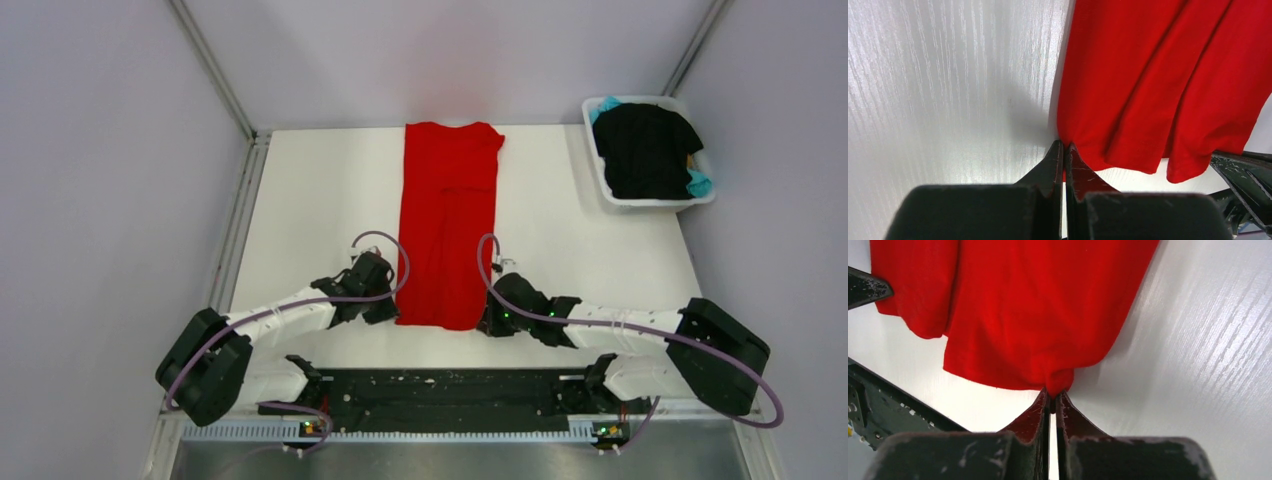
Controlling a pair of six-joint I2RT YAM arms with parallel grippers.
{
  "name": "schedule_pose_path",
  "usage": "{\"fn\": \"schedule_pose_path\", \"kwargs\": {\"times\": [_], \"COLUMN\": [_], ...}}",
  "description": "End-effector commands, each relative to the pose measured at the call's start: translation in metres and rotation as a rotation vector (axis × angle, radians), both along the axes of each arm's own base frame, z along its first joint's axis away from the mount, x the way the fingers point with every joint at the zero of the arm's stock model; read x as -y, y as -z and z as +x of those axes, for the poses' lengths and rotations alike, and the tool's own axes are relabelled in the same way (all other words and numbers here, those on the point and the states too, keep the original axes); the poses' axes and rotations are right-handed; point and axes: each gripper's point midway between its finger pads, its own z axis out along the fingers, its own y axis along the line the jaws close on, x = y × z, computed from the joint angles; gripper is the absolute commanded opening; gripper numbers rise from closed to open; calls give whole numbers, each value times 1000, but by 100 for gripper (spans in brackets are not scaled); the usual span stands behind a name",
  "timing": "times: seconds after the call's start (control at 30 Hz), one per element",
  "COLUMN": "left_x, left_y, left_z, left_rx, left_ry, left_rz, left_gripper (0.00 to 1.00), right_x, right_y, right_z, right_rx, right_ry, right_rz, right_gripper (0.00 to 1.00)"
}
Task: Fold and stack the t-shirts
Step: Grab the bottom of the folded rectangular tshirt with both arms, then fold the folded rectangular tshirt in 1/3 of the way
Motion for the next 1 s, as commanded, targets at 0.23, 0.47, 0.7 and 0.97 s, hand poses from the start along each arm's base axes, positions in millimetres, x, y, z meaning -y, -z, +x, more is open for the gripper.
{"fn": "schedule_pose_path", "kwargs": {"times": [0.23, 0.47, 0.7, 0.97], "left_x": [-18, -3, 18, 30], "left_y": [19, -5, -51, -90], "left_z": [-35, -47, -17, 44], "left_rx": [-43, 21, 161, 274], "left_ry": [32, 99, 133, 71], "left_rz": [37, -102, -154, -50], "left_gripper": [0, 0, 0, 0], "right_x": [17, 4, -1, -6], "right_y": [5, -20, -51, -85], "right_z": [-60, -76, -34, 20], "right_rx": [-106, -51, 112, 244], "right_ry": [-183, -230, -126, -8], "right_rz": [21, 130, 82, 3], "right_gripper": [0, 0, 0, 0]}}
